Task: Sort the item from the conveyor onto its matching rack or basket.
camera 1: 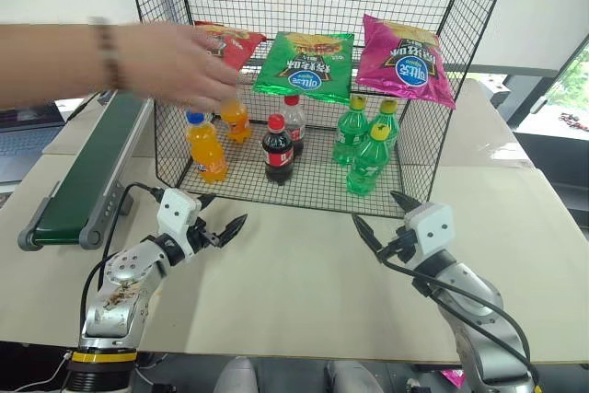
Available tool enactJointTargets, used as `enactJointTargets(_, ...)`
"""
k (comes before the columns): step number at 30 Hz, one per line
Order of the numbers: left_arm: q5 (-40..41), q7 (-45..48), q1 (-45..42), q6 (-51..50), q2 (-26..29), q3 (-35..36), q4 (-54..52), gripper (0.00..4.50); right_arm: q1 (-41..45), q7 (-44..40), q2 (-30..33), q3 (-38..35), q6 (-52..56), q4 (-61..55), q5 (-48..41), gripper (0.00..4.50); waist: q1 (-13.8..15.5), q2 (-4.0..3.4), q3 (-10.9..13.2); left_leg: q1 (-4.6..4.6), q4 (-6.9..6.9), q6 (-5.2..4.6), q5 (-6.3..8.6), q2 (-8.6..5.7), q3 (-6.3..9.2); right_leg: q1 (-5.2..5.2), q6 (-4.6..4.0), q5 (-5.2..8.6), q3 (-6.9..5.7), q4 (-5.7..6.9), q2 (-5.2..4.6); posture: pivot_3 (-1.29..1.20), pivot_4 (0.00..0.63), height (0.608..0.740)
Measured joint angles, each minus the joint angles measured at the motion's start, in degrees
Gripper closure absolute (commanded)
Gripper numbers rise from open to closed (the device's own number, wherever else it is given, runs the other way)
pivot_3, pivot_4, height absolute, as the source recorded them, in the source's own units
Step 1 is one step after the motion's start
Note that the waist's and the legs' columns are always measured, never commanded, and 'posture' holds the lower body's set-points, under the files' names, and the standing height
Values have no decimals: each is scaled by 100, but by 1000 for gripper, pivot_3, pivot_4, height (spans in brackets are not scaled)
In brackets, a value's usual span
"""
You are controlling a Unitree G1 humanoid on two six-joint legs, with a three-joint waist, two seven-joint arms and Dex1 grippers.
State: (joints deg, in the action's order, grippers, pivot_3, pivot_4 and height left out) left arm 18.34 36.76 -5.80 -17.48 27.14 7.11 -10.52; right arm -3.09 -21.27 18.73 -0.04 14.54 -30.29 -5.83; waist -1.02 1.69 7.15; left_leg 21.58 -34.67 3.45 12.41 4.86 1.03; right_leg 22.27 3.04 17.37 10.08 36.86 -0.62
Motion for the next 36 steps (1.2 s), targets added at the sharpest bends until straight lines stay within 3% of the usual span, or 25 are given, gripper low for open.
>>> enactJointTargets(36, 14, -23, 276, -1, 17, 71, -113, 8, 47, -33, -19, 148, 7, -2, -4, 0, -2, 0, 0, 3, -3, -1, 1, 0, 8, 0, 0, 0, -5, 0, 0, 0, 150, 740)
